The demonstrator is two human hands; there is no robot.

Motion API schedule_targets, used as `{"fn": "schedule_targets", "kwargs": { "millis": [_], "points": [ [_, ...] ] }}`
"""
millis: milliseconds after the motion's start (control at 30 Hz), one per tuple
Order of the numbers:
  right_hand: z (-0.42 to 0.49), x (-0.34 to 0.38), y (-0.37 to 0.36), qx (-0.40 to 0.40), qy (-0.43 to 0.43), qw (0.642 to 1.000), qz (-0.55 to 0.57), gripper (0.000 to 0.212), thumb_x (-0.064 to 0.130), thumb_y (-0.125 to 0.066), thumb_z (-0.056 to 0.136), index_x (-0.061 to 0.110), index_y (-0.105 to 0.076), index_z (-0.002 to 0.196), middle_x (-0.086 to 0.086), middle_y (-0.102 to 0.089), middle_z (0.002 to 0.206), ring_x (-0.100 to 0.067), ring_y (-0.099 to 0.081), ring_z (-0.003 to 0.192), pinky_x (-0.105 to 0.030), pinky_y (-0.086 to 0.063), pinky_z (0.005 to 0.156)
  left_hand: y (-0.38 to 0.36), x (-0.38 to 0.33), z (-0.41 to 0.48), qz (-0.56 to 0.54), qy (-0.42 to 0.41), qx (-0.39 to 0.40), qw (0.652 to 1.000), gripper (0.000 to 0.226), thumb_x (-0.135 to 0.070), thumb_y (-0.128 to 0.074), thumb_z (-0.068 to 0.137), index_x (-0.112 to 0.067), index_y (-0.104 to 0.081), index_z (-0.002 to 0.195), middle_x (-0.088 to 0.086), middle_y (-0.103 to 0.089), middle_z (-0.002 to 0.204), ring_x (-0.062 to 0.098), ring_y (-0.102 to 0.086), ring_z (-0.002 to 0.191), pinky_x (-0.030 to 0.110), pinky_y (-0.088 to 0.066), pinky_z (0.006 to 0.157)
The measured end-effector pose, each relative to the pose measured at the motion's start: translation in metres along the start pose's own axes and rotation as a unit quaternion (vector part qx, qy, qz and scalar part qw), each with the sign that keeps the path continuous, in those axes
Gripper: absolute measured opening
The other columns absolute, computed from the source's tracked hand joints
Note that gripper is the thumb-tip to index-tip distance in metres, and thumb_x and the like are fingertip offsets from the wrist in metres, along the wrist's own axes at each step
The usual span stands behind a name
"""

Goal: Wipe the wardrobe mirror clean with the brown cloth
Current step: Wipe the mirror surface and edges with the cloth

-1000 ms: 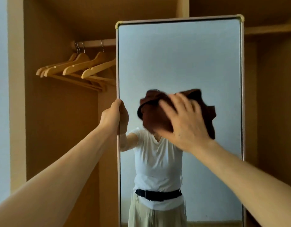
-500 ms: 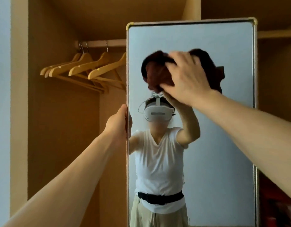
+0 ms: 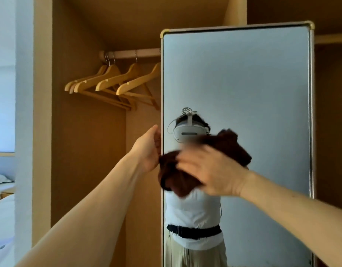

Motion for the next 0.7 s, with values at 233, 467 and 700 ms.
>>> {"fn": "schedule_targets", "kwargs": {
  "millis": [233,467,700],
  "points": [
    [0.080,-0.100,0.084,-0.106,-0.229,0.964,-0.089,0.072,0.023,-0.060,0.084,0.033,-0.024,0.146,-0.014,-0.028,0.144,-0.037,-0.034,0.124,-0.050,-0.029,0.099,0.009,0.011,-0.002,-0.013,0.052,0.027,0.998,0.057,-0.047,-0.030,0.099,-0.005,-0.066,0.111,0.013,-0.062,0.105,0.025,-0.056,0.098,0.034,-0.040,0.097],
    [0.028,-0.015,0.011,-0.055,-0.185,0.980,-0.049,0.070,0.052,-0.063,0.065,0.031,-0.050,0.131,-0.014,-0.042,0.138,-0.037,-0.039,0.124,-0.052,-0.032,0.094,0.008,0.007,-0.008,-0.013,0.058,0.015,0.998,0.060,-0.056,-0.029,0.096,-0.009,-0.066,0.100,0.014,-0.073,0.087,0.027,-0.064,0.088,0.035,-0.048,0.077],
    [0.017,0.000,-0.002,-0.017,-0.076,0.995,-0.067,0.060,0.054,-0.066,0.067,0.031,-0.059,0.122,-0.011,-0.052,0.128,-0.034,-0.050,0.113,-0.050,-0.042,0.086,0.002,0.007,-0.009,0.015,0.048,-0.014,0.999,0.048,-0.047,-0.038,0.098,-0.007,-0.064,0.105,0.015,-0.067,0.107,0.029,-0.062,0.099,0.037,-0.047,0.084]
  ]
}}
Point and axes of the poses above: each hand's wrist, its own z-axis towards the middle knuckle, its own y-axis out of the back of the hand, x = y × z, the point moved 10 cm from there along z, towards the middle knuckle
